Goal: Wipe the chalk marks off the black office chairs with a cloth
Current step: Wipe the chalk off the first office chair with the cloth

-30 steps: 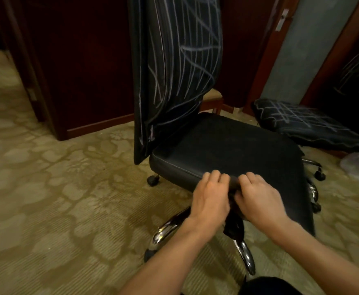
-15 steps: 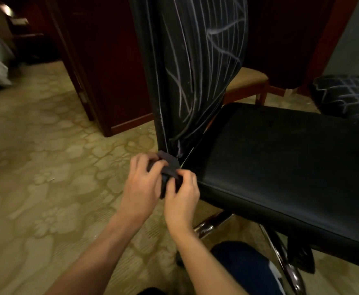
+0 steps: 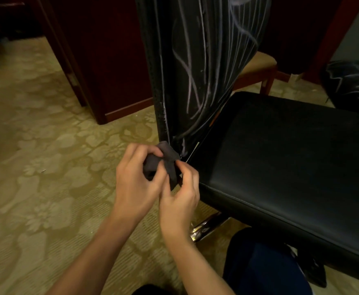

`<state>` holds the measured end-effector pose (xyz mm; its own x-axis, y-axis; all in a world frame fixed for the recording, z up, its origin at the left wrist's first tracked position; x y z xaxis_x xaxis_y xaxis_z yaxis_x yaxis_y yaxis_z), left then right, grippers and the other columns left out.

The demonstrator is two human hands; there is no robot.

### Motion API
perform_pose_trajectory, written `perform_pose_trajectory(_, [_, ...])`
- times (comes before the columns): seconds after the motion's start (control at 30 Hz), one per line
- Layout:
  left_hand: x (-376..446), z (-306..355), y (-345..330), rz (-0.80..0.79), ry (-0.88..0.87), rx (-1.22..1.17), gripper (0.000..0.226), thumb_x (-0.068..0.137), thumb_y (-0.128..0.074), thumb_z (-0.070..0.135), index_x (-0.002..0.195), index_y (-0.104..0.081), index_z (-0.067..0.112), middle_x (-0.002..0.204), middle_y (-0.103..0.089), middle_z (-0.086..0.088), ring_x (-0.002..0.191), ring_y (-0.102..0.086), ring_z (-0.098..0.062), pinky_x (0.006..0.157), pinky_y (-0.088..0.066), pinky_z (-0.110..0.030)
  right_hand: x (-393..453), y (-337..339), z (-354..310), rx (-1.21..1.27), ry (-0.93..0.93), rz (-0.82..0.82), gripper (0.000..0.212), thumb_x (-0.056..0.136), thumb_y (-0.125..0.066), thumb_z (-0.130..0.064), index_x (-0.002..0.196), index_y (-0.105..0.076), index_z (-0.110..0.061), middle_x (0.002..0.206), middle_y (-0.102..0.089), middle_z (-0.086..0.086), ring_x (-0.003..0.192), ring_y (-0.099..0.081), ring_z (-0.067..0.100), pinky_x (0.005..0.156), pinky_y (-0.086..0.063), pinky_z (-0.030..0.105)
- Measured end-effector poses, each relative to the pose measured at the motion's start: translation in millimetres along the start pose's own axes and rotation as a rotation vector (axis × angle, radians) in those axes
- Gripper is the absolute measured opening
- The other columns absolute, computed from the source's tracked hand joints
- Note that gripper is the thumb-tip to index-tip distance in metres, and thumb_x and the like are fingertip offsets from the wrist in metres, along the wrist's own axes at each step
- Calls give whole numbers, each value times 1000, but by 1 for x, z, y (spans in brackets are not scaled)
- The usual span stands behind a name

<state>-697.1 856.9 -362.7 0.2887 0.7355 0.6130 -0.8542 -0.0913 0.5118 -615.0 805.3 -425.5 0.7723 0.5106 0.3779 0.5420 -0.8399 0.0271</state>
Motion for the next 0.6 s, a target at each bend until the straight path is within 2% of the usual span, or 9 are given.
perform_pose_trajectory(0.1, [10,10,11,39,-1,-41,35,84,-72,3,109,-55,20,102,-55,3,95,-54,-1,78,-43,-16,7,-1,-14,55,71,14,37,90,-63,-26,123,-62,-8,121,-56,0,116,-56,6,95,-43,12])
perform_pose_trajectory(0.2, [14,4,10,-35,199,-110,42,84,-71,12,116,-49,28,97,-57,7,88,-59,-5,76,-50,-28,5,6,-13,113,73,4,32,94,-60,-21,122,-62,-7,121,-54,-1,115,-52,-4,91,-40,6])
perform_pose_trajectory(0.27, [11,3,10,-79,218,-41,30,83,-69,15,107,-56,29,94,-56,11,86,-57,-5,77,-51,-36,-1,10,-6,113,36,4,28,94,-60,-17,121,-63,-8,119,-54,-5,112,-51,-10,88,-38,2])
perform_pose_trajectory(0.33, [4,1,9,-125,194,23,16,83,-68,21,97,-62,28,92,-53,12,86,-54,-4,78,-49,-35,-7,10,2,60,-6,12,29,92,-60,-22,119,-63,-11,116,-52,-14,109,-52,-8,86,-38,2])
perform_pose_trajectory(0.43, [-8,-2,9,-195,258,19,8,85,-70,29,92,-69,26,93,-55,9,85,-58,-10,79,-51,-39,-18,10,12,-34,-43,20,32,91,-59,-28,119,-63,-12,111,-50,-17,107,-53,1,90,-42,13])
perform_pose_trajectory(0.5, [-9,2,12,-133,173,153,11,85,-70,32,93,-72,24,93,-55,7,92,-55,-16,82,-48,-43,-20,11,9,-54,-41,32,37,92,-57,-34,119,-63,-10,112,-49,-18,109,-54,7,93,-44,22])
perform_pose_trajectory(0.6, [-2,19,19,19,19,317,15,84,-75,25,97,-76,18,94,-48,3,94,-49,-22,76,-41,-38,-13,11,-10,-19,12,63,42,91,-53,-40,119,-63,-10,113,-49,-16,111,-55,10,94,-44,19])
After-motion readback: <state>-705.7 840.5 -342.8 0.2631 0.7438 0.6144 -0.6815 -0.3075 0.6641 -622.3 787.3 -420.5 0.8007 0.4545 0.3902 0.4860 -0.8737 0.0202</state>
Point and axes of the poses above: each hand's wrist, its own x-axis towards the middle knuckle, its own y-axis out of the back of the hand, z = x × y, the point moved 4 cm from there along x, towards the middle knuckle
